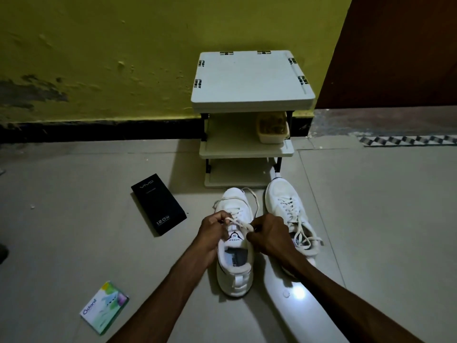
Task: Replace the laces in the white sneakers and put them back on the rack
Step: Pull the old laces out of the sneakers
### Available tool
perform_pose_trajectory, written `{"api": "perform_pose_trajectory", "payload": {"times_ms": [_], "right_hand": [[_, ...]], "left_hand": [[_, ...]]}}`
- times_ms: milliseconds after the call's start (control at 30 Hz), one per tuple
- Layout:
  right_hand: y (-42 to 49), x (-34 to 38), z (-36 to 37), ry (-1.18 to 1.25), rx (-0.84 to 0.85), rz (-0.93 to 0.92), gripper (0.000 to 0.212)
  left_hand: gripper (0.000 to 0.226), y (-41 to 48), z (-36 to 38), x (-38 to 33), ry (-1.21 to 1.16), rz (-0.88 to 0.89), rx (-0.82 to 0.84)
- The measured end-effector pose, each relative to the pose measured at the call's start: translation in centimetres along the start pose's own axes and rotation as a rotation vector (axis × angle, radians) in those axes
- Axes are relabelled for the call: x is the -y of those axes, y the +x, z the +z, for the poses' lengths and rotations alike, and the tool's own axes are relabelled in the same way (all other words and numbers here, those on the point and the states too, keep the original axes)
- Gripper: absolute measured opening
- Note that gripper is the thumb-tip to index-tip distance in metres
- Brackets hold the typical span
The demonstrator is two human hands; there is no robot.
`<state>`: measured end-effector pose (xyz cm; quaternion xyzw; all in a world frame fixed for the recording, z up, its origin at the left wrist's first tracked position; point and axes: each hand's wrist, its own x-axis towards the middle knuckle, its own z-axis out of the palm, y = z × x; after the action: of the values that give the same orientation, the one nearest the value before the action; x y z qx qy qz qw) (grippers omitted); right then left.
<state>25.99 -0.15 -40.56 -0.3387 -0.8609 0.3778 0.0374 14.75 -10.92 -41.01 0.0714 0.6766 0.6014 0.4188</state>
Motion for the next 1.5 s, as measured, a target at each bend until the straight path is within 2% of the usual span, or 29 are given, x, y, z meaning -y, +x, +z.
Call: {"api": "perform_pose_trajectory", "payload": {"times_ms": [67,100,167,200,267,300,333,400,500,533,567,600,667,733,800,867,933,967,1000,1033,1067,1133,1167,1200,1233,1300,1367,1433,1500], "right_hand": [[-0.2,0.1,0.4,-0.057,-0.035,-0.009,0.017],[-0.2,0.1,0.5,-0.069,-0.056,-0.022,0.018],[-0.5,0.2,0.7,-0.094,-0.087,-0.028,0.025],[-0.6,0.2,0.7,-0.109,-0.095,-0.031,0.028],[-0.6,0.2,0.8,-0.126,-0.088,-0.041,0.029],[-0.6,0.3,0.7,-0.137,-0.088,-0.043,0.030],[-0.6,0.4,0.7,-0.149,-0.094,-0.040,0.030],[-0.6,0.5,0.6,-0.165,-0.116,-0.026,0.027],[-0.9,0.4,0.8,-0.147,-0.118,-0.018,0.021],[-0.9,0.4,0.9,-0.141,-0.114,-0.016,0.021],[-0.9,0.5,0.9,-0.141,-0.110,-0.012,0.021],[-0.9,0.7,0.9,-0.147,-0.108,-0.007,0.022],[-0.7,0.9,0.9,-0.169,-0.109,-0.003,0.027],[-0.6,0.9,0.9,-0.187,-0.112,-0.011,0.033],[-0.6,0.7,1.1,-0.190,-0.117,-0.024,0.035],[-0.5,0.6,1.1,-0.177,-0.130,-0.020,0.038],[-0.4,0.8,1.0,-0.196,-0.131,-0.014,0.037],[-0.4,0.9,0.9,-0.213,-0.127,-0.018,0.037],[-0.5,1.0,0.8,-0.223,-0.127,-0.027,0.039],[-0.7,1.0,0.7,-0.221,-0.123,-0.032,0.039],[-0.8,0.9,0.6,-0.215,-0.117,-0.041,0.039],[-1.0,0.7,0.6,-0.222,-0.097,-0.043,0.036],[-0.9,0.6,0.6,-0.240,-0.093,-0.045,0.036],[-0.8,0.6,0.7,-0.253,-0.097,-0.054,0.036],[-0.7,0.6,0.8,-0.253,-0.097,-0.062,0.036],[-0.4,0.8,1.1,-0.265,-0.075,-0.075,0.033],[-0.3,1.0,1.2,-0.289,-0.066,-0.088,0.026],[-0.2,1.1,1.2,-0.298,-0.072,-0.090,0.027],[-0.2,1.0,1.1,-0.294,-0.085,-0.101,0.033]], "left_hand": [[0.049,0.6,-0.2,0.2,0.204,0.076,0.032],[0.042,0.6,-0.3,-0.3,0.377,0.151,0.060],[0.012,0.5,-0.5,-1.8,0.872,0.289,0.170],[0.006,0.3,-0.5,-2.7,1.155,0.332,0.194],[0.017,-0.1,-0.1,-4.3,1.516,0.415,0.184],[0.027,0.0,0.1,-4.7,1.577,0.467,0.156],[0.032,0.0,0.4,-5.3,1.588,0.492,0.139],[0.036,0.4,0.3,-5.8,1.285,0.419,0.117],[0.035,0.8,-0.6,-5.6,0.319,0.038,-0.060],[0.035,0.8,-0.8,-5.3,0.083,-0.075,-0.086],[0.036,0.7,-1.1,-5.1,-0.025,-0.130,-0.082],[0.038,0.8,-1.1,-5.1,-0.002,-0.115,-0.057],[0.040,0.8,-1.1,-5.4,0.302,0.049,0.037],[0.039,0.4,-0.7,-6.2,0.582,0.171,0.205],[0.033,0.1,-0.4,-6.8,0.748,0.197,0.363],[0.032,0.1,0.1,-6.7,0.992,0.246,0.408],[0.032,0.2,0.7,-7.1,1.332,0.294,0.437],[0.030,0.0,1.1,-7.6,1.418,0.327,0.457],[0.029,0.0,1.2,-8.0,1.363,0.372,0.459],[0.028,0.0,1.3,-8.4,1.167,0.395,0.423],[0.027,0.3,1.2,-8.7,0.827,0.359,0.345],[0.026,1.0,0.3,-9.0,-0.003,0.173,0.138],[0.025,1.3,-0.2,-8.7,-0.323,0.071,0.085],[0.024,1.5,-0.7,-8.3,-0.482,0.003,0.060],[0.022,1.4,-0.9,-8.1,-0.485,-0.019,0.083],[0.024,0.9,-0.6,-7.9,-0.271,0.024,0.213],[0.030,0.6,-0.2,-7.6,0.092,0.096,0.311],[0.036,0.6,-0.1,-7.2,0.584,0.198,0.275],[0.039,1.0,0.0,-6.6,1.103,0.333,0.149]]}}
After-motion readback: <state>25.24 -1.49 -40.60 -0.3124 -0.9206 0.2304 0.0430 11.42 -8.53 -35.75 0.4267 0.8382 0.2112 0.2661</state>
